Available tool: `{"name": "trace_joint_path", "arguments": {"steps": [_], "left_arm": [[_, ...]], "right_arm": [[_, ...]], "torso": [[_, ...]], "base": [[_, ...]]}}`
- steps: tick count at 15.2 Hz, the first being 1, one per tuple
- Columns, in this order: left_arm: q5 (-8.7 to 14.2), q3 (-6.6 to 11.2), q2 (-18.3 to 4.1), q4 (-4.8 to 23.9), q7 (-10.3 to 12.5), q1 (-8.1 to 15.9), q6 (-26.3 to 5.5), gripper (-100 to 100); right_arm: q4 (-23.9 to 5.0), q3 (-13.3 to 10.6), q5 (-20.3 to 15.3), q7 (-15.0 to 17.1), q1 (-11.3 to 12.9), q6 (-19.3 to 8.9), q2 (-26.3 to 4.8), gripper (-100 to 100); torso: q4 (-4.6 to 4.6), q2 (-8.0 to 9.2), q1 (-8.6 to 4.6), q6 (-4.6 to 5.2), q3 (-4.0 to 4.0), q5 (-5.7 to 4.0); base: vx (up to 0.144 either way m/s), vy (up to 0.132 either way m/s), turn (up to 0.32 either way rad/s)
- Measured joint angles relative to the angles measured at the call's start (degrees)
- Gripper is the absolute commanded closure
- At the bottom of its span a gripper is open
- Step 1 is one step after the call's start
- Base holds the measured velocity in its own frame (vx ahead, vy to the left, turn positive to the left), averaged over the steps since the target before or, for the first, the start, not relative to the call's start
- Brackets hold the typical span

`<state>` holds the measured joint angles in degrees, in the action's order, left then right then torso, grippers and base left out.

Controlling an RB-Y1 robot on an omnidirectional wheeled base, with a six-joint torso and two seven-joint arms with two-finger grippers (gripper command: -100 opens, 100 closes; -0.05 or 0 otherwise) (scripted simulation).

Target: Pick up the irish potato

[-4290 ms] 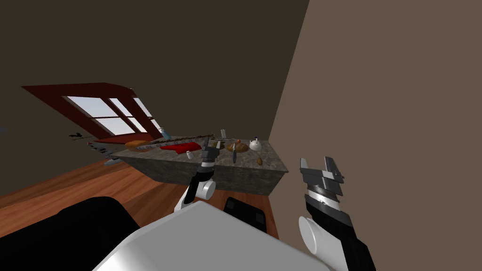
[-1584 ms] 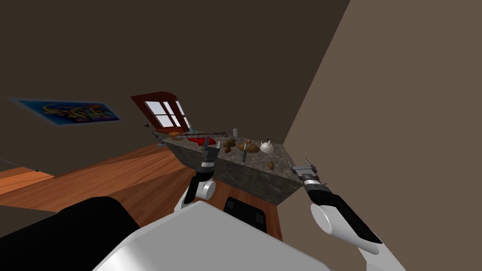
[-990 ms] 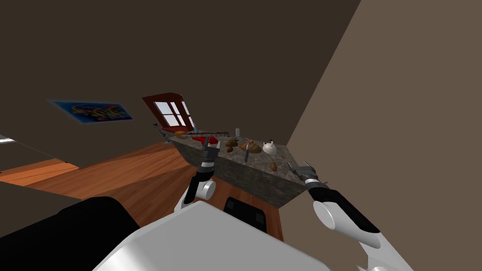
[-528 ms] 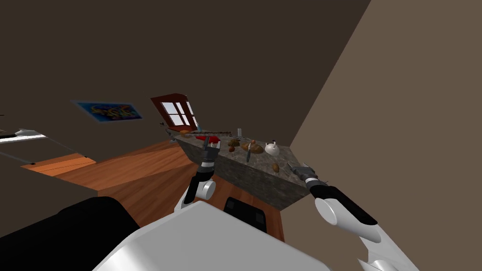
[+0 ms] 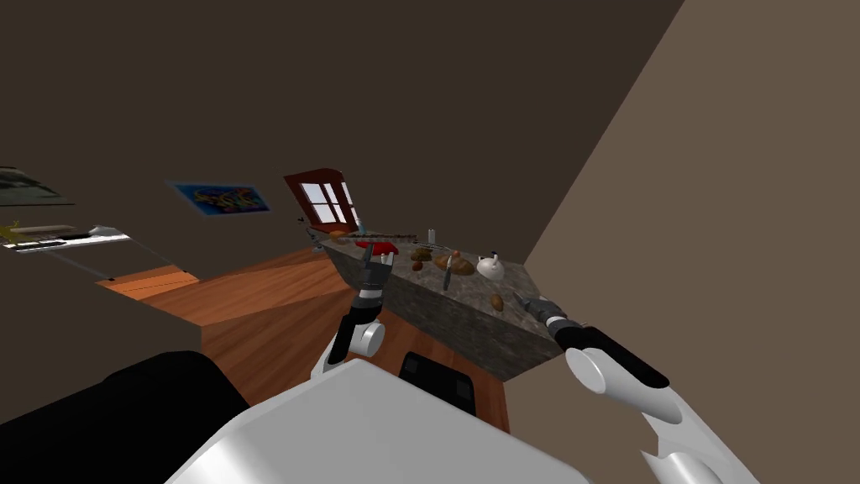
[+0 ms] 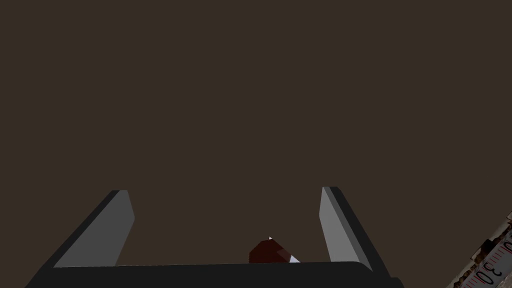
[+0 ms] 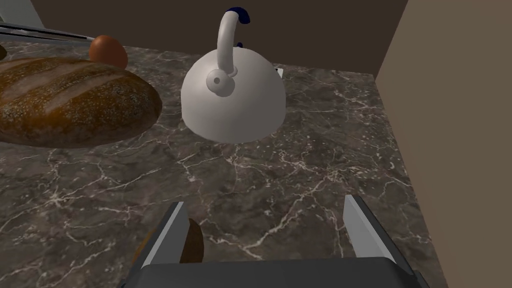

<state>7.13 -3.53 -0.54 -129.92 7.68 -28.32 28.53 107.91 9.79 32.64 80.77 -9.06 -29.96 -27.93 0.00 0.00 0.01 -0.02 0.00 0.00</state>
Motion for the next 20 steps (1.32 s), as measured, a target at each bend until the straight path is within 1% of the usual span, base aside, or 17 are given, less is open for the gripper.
{"name": "trace_joint_path", "arguments": {"steps": [2, 5, 10, 12, 15, 20], "left_arm": [[0.00, 0.00, 0.00, 0.00, 0.00, -0.01, 0.00, 0], [0.00, 0.00, 0.00, 0.00, 0.00, 0.00, 0.00, 0], [0.00, 0.00, 0.00, 0.00, 0.00, 0.00, 0.00, 0], [0.00, 0.00, 0.00, 0.00, 0.00, -0.01, 0.00, 0], [0.00, 0.00, 0.00, 0.00, 0.00, 0.00, 0.00, 0], [0.00, 0.00, 0.00, 0.00, 0.00, 0.00, 0.00, 0]], "right_arm": [[-0.28, 0.13, 0.45, 2.13, 0.23, -1.04, -0.31, -100], [-1.10, 0.54, 1.58, 5.52, 1.05, -3.66, -1.06, -100], [-3.60, 1.06, 4.08, 11.23, 2.83, -7.90, -2.65, -100], [-3.82, 1.18, 4.43, 13.28, 3.05, -8.94, -2.86, -100], [-4.57, 1.56, 5.56, 16.53, 3.70, -11.35, -3.57, -100], [-6.75, 2.06, 7.75, 22.07, 5.36, -15.56, -4.90, -100]], "torso": [[0.00, 0.00, -0.01, 0.03, 0.00, 0.00], [0.00, 0.00, 0.00, 0.02, 0.00, 0.00], [0.00, 0.00, 0.00, 0.01, 0.00, 0.00], [0.00, 0.01, -0.01, 0.04, 0.00, 0.00], [0.00, 0.00, 0.00, 0.02, 0.00, 0.00], [0.00, 0.00, 0.01, 0.01, 0.00, 0.00]], "base": [[-0.002, 0.002, 0.043], [-0.005, 0.003, 0.097], [-0.005, 0.003, 0.082], [-0.003, 0.003, 0.035], [-0.004, 0.003, 0.087], [-0.004, 0.003, 0.070]]}}
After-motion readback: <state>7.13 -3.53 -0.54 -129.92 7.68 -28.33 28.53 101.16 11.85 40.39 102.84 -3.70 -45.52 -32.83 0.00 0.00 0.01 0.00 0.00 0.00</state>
